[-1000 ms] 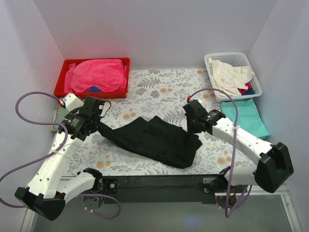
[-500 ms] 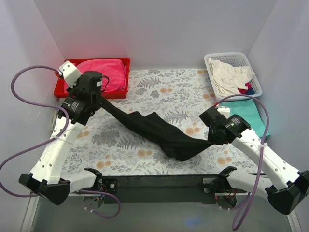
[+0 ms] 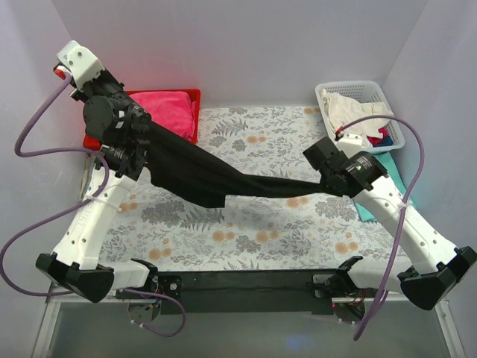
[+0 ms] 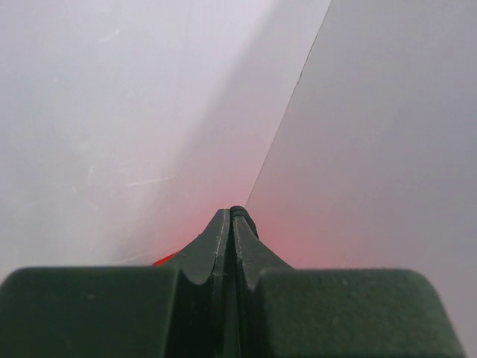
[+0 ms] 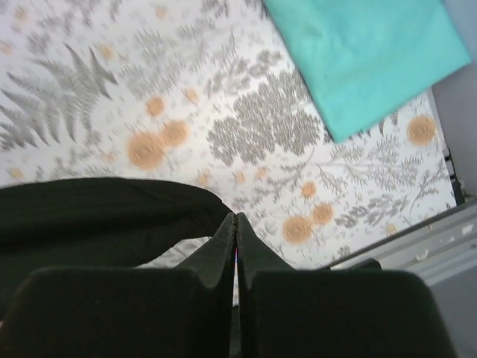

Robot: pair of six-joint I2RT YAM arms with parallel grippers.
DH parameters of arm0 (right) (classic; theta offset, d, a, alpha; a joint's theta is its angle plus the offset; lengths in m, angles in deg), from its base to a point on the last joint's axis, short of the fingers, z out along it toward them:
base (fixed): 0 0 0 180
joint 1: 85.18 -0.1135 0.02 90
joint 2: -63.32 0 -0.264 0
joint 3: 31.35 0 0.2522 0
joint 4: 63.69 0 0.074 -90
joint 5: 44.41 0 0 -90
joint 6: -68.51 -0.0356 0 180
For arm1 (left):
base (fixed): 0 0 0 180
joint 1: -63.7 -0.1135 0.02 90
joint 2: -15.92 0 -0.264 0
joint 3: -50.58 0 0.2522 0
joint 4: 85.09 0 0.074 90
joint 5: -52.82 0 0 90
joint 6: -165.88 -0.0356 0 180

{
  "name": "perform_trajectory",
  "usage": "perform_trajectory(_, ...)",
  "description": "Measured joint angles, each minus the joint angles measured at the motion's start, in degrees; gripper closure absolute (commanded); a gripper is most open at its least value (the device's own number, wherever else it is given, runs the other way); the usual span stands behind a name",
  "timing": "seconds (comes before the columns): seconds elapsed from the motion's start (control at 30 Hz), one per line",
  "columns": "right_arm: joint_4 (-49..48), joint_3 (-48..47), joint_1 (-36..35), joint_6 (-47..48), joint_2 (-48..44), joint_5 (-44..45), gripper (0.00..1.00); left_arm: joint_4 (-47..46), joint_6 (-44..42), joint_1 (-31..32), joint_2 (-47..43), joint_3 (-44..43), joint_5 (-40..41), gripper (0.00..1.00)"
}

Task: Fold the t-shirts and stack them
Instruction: Flatten out the tshirt

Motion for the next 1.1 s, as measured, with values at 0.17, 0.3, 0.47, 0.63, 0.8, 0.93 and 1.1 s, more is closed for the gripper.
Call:
perform_trajectory(0.17,-2.9,-10.8,0.0,2.4,5.4,6.1,0.99,-3.3,-0.8,0.0,6.0,-9.7,-0.3,1.0)
perform_trajectory(0.3,-4.8,-16.3,0.8,5.9,7.7,9.8,0.99,-2.4,0.6,0.0,10.7,-16.4,-1.2,1.0)
perform_trajectory(0.47,-10.0,-21.7,5.0,12.9,9.2,11.9,0.99,-2.3,1.6,0.0,15.8,-22.3,-2.8,1.0)
perform_trajectory(0.63,-17.4,-26.2,9.3,21.1,9.6,12.7,0.99,-1.7,2.8,0.0,19.3,-27.7,-4.5,1.0)
perform_trajectory(0.8,-24.8,-28.9,10.1,27.9,8.7,13.6,0.99,-0.8,3.6,0.0,18.9,-29.4,-5.7,1.0)
perform_trajectory(0.93,-29.6,-28.0,10.1,31.7,5.6,11.6,0.99,2.4,6.1,0.0,15.6,-28.9,-6.8,1.0)
perform_trajectory(1.1,-34.9,-18.3,10.1,31.3,-4.6,5.5,0.99,14.5,17.9,0.0,3.1,-21.1,-8.7,1.0)
